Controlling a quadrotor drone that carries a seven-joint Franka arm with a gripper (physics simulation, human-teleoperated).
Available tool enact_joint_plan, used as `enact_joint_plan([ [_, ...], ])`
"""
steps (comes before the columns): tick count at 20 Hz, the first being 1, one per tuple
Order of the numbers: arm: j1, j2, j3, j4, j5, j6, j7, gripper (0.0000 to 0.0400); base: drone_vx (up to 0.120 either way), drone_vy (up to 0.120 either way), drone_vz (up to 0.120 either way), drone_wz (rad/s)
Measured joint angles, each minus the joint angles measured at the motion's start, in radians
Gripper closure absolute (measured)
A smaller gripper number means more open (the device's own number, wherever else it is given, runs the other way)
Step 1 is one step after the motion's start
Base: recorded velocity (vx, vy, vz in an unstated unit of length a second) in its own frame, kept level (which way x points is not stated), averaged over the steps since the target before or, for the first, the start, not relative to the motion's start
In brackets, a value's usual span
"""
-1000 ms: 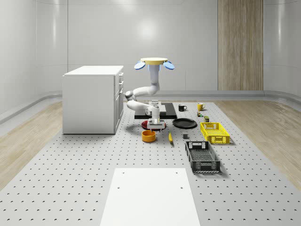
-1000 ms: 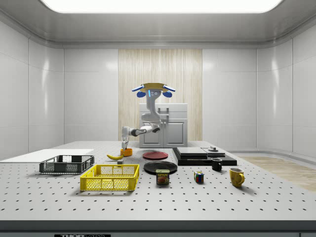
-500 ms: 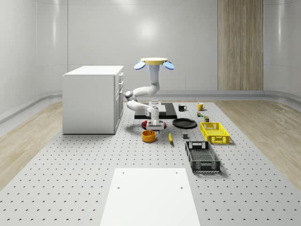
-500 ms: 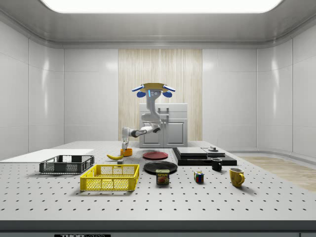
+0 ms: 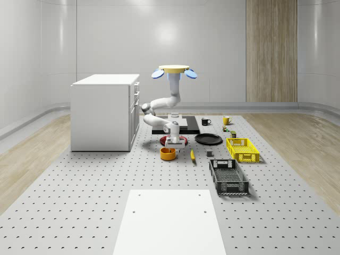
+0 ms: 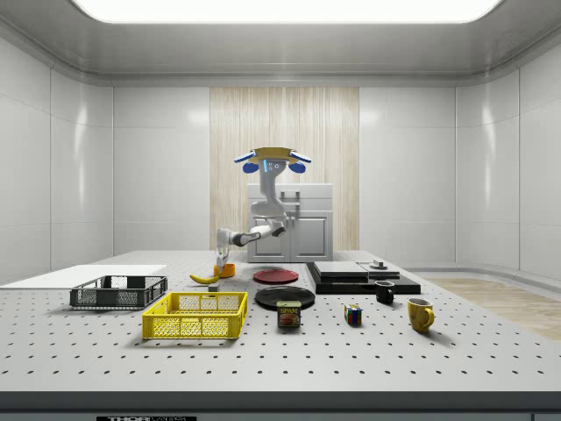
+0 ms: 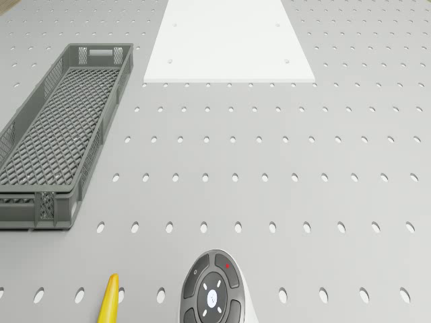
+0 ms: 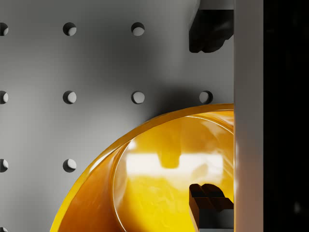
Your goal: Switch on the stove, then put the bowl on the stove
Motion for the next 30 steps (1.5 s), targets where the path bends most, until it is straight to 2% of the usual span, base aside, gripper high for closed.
enact_joint_plan([
  [3, -0.004, 0.007, -0.004, 0.002, -0.007, -0.004, 0.004, 0.0, 0.0, 0.0, 0.0, 0.0],
  [5, -0.004, 0.011, -0.006, 0.003, -0.01, -0.006, 0.005, 0.0102, 0.0, 0.0, 0.0, 0.0],
  [7, -0.004, 0.014, -0.008, 0.003, -0.012, -0.008, 0.005, 0.018, 0.0, 0.0, 0.0, 0.0],
  [9, -0.004, 0.016, -0.009, 0.003, -0.014, -0.01, 0.005, 0.0227, 0.0, 0.0, 0.0, 0.0],
  [11, -0.003, 0.018, -0.01, 0.003, -0.015, -0.011, 0.004, 0.0256, 0.0, 0.0, 0.0, 0.0],
  [15, 0.0, 0.022, -0.011, 0.003, -0.018, -0.015, 0.002, 0.0284, 0.0, 0.0, 0.0, 0.0],
  [22, 0.01, 0.024, 0.005, -0.016, -0.005, -0.034, 0.0, 0.0297, 0.0, 0.0, 0.006, 0.0],
  [25, 0.017, 0.021, 0.025, -0.035, 0.013, -0.052, 0.001, 0.0299, 0.013, 0.013, 0.12, 0.0],
  [30, 0.023, 0.02, 0.044, -0.052, 0.03, -0.068, 0.002, 0.03, -0.12, 0.12, 0.12, 0.0],
])
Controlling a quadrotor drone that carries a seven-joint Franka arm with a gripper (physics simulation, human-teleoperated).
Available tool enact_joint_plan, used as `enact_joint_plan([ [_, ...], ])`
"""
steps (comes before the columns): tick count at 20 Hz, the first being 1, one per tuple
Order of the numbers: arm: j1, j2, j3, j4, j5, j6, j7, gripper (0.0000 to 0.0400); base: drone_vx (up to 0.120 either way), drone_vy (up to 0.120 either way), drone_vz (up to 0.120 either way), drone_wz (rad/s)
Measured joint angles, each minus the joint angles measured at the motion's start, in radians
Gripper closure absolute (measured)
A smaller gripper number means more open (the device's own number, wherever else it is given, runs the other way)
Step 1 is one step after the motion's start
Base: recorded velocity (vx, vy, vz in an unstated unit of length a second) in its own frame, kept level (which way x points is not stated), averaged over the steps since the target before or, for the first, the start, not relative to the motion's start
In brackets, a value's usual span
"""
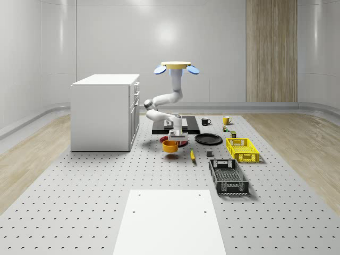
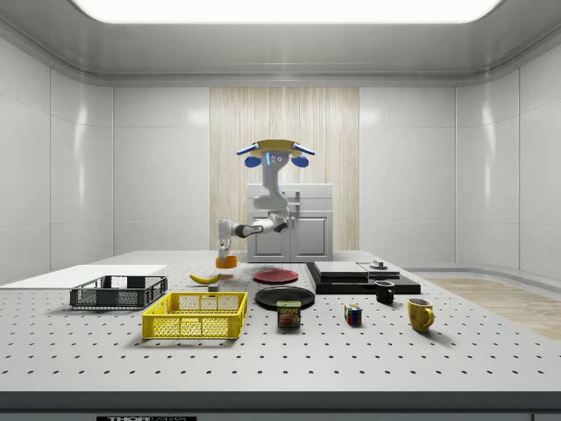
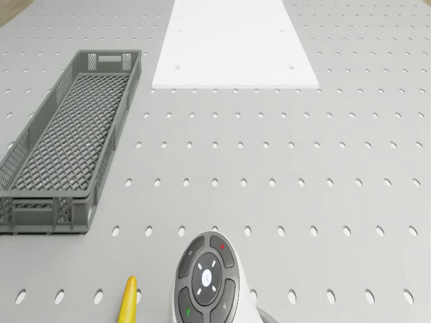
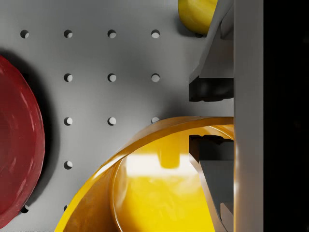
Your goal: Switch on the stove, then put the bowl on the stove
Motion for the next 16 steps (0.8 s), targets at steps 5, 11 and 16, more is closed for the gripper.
enact_joint_plan([
  [5, 0.002, 0.0, 0.007, -0.006, 0.006, -0.006, 0.0, 0.03, -0.12, 0.12, 0.12, 0.0],
  [11, 0.004, 0.001, 0.009, -0.008, 0.008, -0.009, 0.0, 0.03, -0.107, 0.093, 0.027, 0.0],
  [16, 0.004, 0.001, 0.009, -0.008, 0.008, -0.01, 0.0, 0.03, -0.12, 0.0, 0.0, 0.0],
])
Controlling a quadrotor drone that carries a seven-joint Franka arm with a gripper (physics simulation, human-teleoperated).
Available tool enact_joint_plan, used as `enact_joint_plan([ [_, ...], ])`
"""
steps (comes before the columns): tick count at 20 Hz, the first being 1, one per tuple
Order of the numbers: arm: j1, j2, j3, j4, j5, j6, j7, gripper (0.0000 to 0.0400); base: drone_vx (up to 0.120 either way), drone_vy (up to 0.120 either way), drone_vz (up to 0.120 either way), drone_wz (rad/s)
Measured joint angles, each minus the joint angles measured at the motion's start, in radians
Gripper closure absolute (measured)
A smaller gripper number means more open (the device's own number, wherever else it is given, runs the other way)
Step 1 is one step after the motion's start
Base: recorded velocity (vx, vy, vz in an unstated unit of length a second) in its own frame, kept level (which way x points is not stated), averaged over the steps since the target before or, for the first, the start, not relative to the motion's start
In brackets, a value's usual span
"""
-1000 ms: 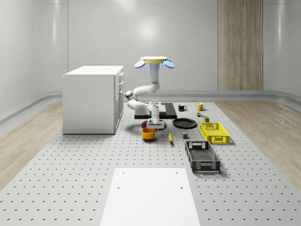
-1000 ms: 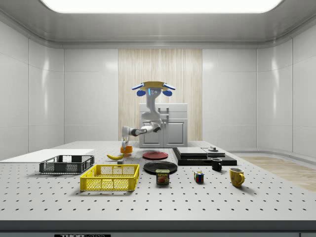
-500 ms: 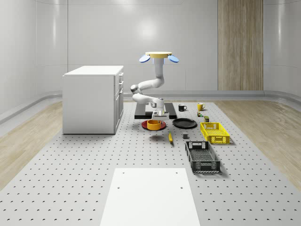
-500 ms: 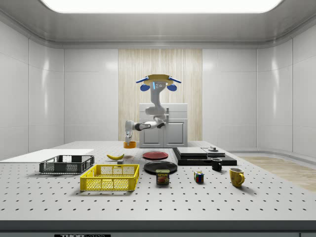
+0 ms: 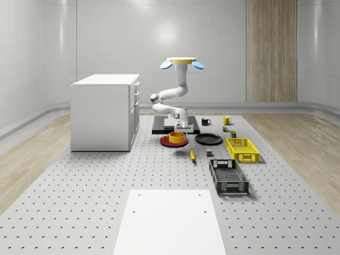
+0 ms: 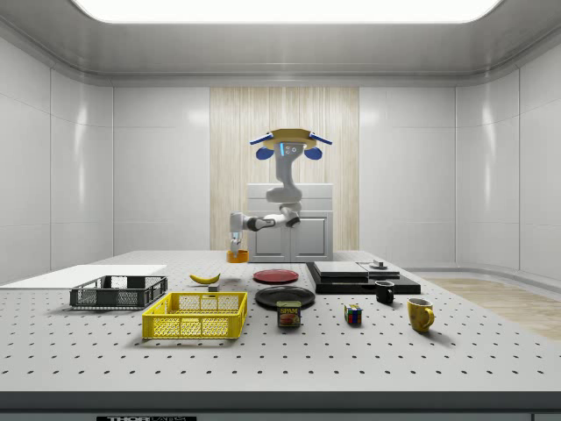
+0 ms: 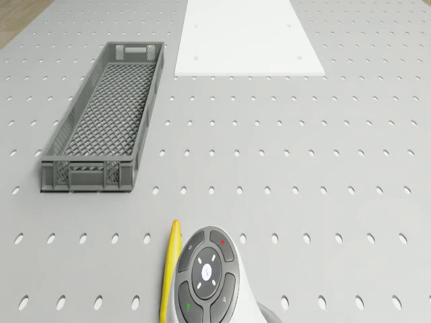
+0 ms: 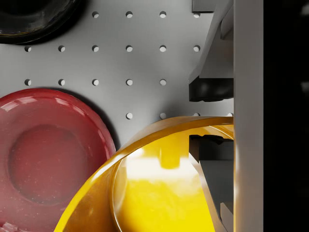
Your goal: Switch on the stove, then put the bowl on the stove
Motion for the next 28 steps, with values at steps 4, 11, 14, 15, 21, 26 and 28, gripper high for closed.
enact_joint_plan([
  [4, 0.0, 0.0, 0.0, 0.0, 0.0, 0.0, 0.0, 0.03, -0.12, 0.0, 0.02, 0.0],
  [11, 0.001, 0.001, 0.0, 0.0, 0.0, -0.001, -0.001, 0.03, -0.12, 0.023, 0.023, 0.0],
  [14, 0.001, 0.001, 0.0, 0.0, -0.001, -0.001, -0.001, 0.03, -0.12, 0.0, 0.0, 0.0],
  [15, 0.001, 0.001, 0.0, 0.0, -0.001, -0.001, -0.001, 0.03, -0.12, 0.0, 0.0, 0.0],
  [21, 0.002, 0.002, 0.0, 0.0, -0.001, -0.002, -0.001, 0.03, -0.12, 0.0, 0.0, 0.0],
  [26, 0.002, 0.002, 0.0, 0.0, -0.001, -0.002, -0.001, 0.03, -0.12, 0.0, 0.0, 0.0],
  [28, 0.002, 0.002, 0.0, 0.0, -0.001, -0.002, -0.001, 0.03, -0.12, 0.0, 0.0, 0.0],
])
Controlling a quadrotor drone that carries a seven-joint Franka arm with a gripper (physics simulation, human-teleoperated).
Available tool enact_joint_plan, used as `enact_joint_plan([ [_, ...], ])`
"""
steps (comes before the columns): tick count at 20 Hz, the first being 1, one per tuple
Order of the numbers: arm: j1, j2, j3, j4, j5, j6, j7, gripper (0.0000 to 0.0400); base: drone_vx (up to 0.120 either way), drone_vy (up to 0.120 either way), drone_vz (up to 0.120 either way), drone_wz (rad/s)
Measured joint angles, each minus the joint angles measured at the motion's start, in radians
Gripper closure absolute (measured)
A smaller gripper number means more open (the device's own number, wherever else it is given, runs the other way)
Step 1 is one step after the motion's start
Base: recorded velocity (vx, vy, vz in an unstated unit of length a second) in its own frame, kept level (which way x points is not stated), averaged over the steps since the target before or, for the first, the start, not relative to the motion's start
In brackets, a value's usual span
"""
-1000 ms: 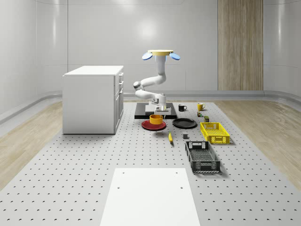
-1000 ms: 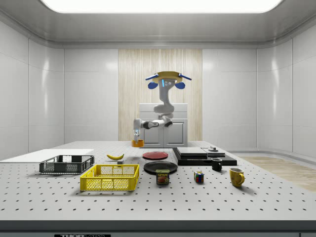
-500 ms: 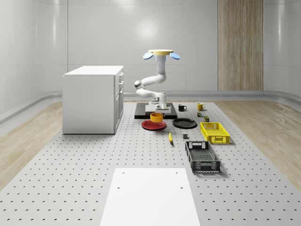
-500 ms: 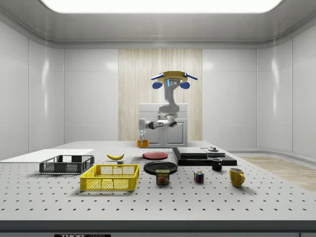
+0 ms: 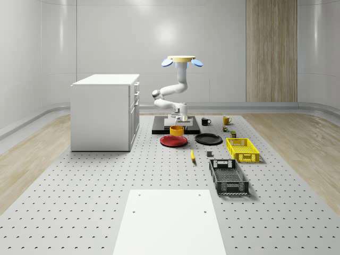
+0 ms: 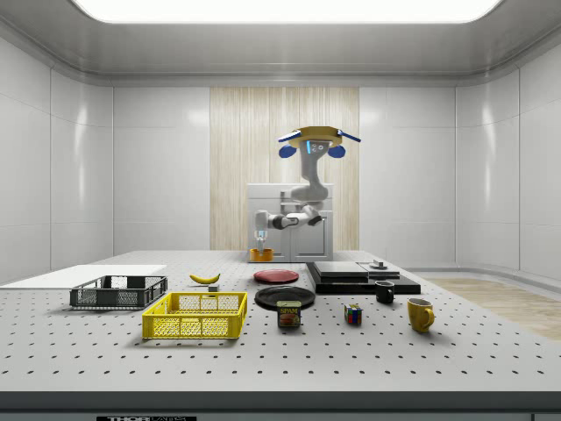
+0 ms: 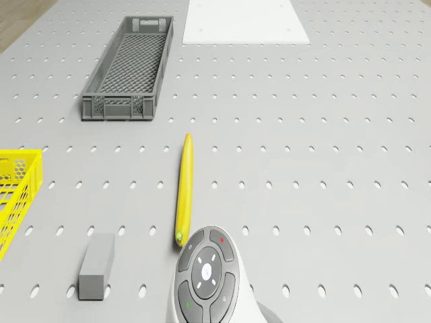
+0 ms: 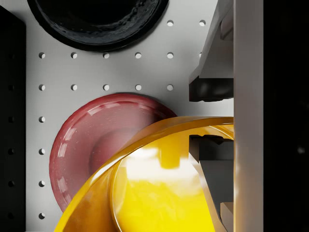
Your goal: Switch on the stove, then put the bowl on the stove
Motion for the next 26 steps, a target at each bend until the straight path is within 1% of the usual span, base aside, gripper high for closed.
enact_joint_plan([
  [26, 0.001, 0.002, 0.0, 0.0, -0.001, -0.001, -0.001, 0.03, -0.12, 0.0, 0.0, 0.0],
])
